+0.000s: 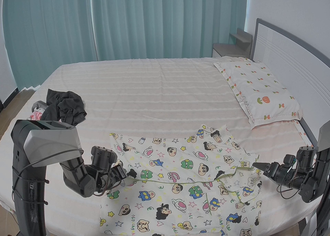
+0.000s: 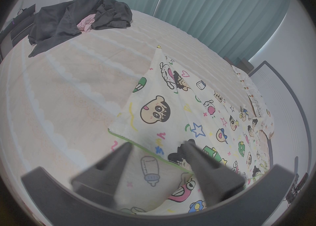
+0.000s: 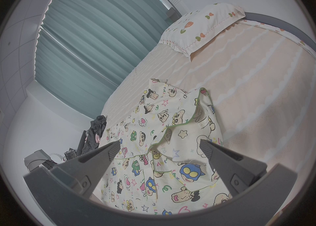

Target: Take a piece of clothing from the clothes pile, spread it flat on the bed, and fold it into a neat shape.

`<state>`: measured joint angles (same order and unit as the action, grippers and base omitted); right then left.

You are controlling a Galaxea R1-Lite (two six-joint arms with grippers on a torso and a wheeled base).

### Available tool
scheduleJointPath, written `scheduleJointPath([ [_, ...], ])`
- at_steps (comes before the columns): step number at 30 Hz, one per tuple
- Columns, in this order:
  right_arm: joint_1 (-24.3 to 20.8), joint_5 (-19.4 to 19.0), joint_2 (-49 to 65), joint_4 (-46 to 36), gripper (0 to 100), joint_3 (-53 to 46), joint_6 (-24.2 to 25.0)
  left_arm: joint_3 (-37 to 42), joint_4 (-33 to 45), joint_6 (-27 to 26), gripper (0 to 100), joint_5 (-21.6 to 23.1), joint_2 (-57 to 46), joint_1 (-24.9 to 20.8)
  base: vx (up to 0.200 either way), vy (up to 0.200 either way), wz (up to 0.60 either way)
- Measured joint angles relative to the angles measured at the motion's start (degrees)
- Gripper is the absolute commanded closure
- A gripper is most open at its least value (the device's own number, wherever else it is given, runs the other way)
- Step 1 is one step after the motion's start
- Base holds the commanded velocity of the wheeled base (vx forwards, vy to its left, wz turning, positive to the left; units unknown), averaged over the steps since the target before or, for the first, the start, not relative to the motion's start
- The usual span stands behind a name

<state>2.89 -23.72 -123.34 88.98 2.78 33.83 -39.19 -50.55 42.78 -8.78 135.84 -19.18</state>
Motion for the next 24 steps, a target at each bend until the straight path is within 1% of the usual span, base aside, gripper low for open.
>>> scheduleJointPath([
  [2,0.00,0.02,0.00,0.00,0,0.00,0.00,0.13,-0.02,0.02,100,-1.54,0.13,-0.02,0.000,0.000,0.00],
  [11,0.00,0.02,0.00,0.00,0,0.06,0.00,2.10,-0.07,-0.13,100,-3.18,0.16,-0.20,0.000,0.000,0.00],
  [15,0.00,0.00,0.00,0.00,0,0.05,-0.02,3.17,-0.13,-0.24,100,-5.18,-0.04,-0.39,0.000,0.000,0.00],
  [22,-0.09,0.02,0.02,0.00,0,0.02,-0.06,4.69,-0.51,0.06,100,-5.62,-0.21,-1.52,0.000,0.000,0.00],
  [23,-0.09,0.02,0.02,0.00,0,0.02,-0.06,4.79,-1.10,0.11,0,-5.62,-0.21,-1.61,0.000,0.000,0.00],
  [24,-0.09,0.00,0.02,0.00,0,0.02,-0.06,4.80,-1.50,0.13,0,-5.62,-0.21,-1.66,0.000,0.000,0.00],
])
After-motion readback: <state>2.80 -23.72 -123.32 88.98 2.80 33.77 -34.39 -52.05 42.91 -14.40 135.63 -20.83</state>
